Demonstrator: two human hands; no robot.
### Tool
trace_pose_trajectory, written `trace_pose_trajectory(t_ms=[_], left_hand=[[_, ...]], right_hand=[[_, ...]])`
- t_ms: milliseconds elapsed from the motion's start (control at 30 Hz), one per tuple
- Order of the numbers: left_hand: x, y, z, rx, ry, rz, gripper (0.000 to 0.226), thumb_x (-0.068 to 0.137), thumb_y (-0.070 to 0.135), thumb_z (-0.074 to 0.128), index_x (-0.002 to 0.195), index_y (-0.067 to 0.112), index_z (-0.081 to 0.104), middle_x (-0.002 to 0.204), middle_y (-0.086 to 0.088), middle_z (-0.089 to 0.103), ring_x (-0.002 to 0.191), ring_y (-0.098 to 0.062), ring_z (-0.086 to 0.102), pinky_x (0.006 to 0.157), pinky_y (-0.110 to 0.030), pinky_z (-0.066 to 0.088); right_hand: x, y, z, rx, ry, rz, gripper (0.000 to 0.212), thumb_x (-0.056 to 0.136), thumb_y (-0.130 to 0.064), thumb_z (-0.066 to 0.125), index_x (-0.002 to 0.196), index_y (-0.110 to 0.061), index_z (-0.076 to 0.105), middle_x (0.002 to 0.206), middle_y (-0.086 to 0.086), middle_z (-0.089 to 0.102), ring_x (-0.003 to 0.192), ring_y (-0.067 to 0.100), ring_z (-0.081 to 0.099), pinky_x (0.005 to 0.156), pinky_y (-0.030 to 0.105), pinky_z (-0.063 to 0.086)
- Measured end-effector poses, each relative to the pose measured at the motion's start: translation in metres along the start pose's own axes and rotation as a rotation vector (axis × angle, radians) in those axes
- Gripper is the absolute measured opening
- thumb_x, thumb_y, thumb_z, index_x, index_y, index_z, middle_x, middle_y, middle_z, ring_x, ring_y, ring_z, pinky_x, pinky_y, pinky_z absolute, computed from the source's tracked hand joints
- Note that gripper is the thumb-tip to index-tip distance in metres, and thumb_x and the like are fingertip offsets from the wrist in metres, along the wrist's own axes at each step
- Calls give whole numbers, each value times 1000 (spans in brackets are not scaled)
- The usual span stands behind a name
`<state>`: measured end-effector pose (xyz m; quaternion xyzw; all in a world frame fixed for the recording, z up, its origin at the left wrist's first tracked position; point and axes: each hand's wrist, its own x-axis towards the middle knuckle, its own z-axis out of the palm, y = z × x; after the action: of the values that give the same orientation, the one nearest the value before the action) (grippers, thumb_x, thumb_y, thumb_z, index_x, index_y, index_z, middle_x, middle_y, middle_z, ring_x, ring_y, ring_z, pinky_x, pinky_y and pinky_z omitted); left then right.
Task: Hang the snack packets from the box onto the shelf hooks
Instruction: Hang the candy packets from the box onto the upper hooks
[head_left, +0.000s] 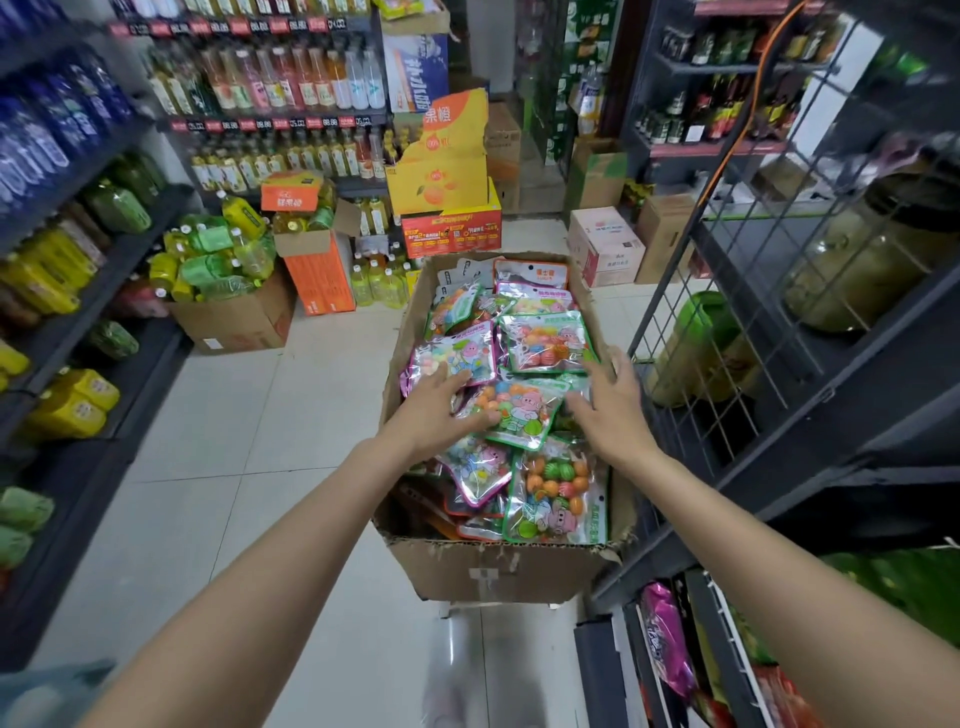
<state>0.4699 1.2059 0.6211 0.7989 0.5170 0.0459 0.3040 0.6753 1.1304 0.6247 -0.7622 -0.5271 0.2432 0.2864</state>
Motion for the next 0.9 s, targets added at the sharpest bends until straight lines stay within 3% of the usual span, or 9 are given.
trace_pose_trajectory(t_ms=[67,133,233,300,333,367,667,800,900], left_hand=[[-1,0,-1,9,-18,-4,87,79,64,55,150,25,22,159,-4,3,146,-22,7,117,-41,14],[-1,0,0,10,-34,-8,88,79,64,56,150,26,21,159,-3,2,146,-22,6,117,-41,14],[0,5,1,9,-32,-15,88,78,64,56,149,25,22,159,-5,3,146,-24,9,116,-40,16],[2,10,0,28,-26,-22,89,78,65,56,149,22,24,159,-8,5,145,-25,11,117,-41,17],[3,14,0,47,-27,-26,89,78,65,56,149,20,24,158,-10,6,145,-26,12,116,-40,17],[3,18,0,65,-29,-33,90,78,65,55,149,19,24,158,-11,7,145,-26,12,116,-40,17],[6,26,4,129,-29,-40,93,77,66,56,147,13,28,154,-14,22,143,-29,19,115,-42,22],[7,25,4,148,-34,-39,95,73,70,56,145,13,33,148,-15,33,136,-31,32,110,-43,31],[6,26,2,168,-32,-20,88,74,68,57,139,12,39,141,-15,41,127,-31,42,102,-38,37]], right_hand=[[-5,3,-2,104,44,69,63,96,1,41,151,-17,16,158,9,1,144,26,13,109,33,24],[-7,11,-2,41,0,111,76,90,11,38,153,-17,4,151,15,27,124,31,42,84,33,41],[-4,19,-7,-15,-7,79,80,84,16,39,152,-16,11,119,21,56,84,24,47,56,36,28],[2,21,-13,-58,-18,61,80,83,16,40,152,-16,13,112,20,57,82,21,44,65,26,32],[4,21,-16,-76,-25,64,78,84,16,40,151,-15,15,108,20,56,82,21,43,61,34,24],[6,21,-19,-87,-31,69,75,85,16,39,150,-14,17,106,19,54,82,23,43,60,36,41],[13,22,-14,-60,-46,97,76,85,15,43,149,-13,12,131,19,46,118,35,47,83,39,42],[8,18,-19,-56,-53,112,79,85,15,42,150,-16,11,124,20,51,102,33,53,72,34,43],[0,11,-28,-79,-70,94,71,87,12,38,148,-18,18,90,10,54,68,20,47,57,29,36]])
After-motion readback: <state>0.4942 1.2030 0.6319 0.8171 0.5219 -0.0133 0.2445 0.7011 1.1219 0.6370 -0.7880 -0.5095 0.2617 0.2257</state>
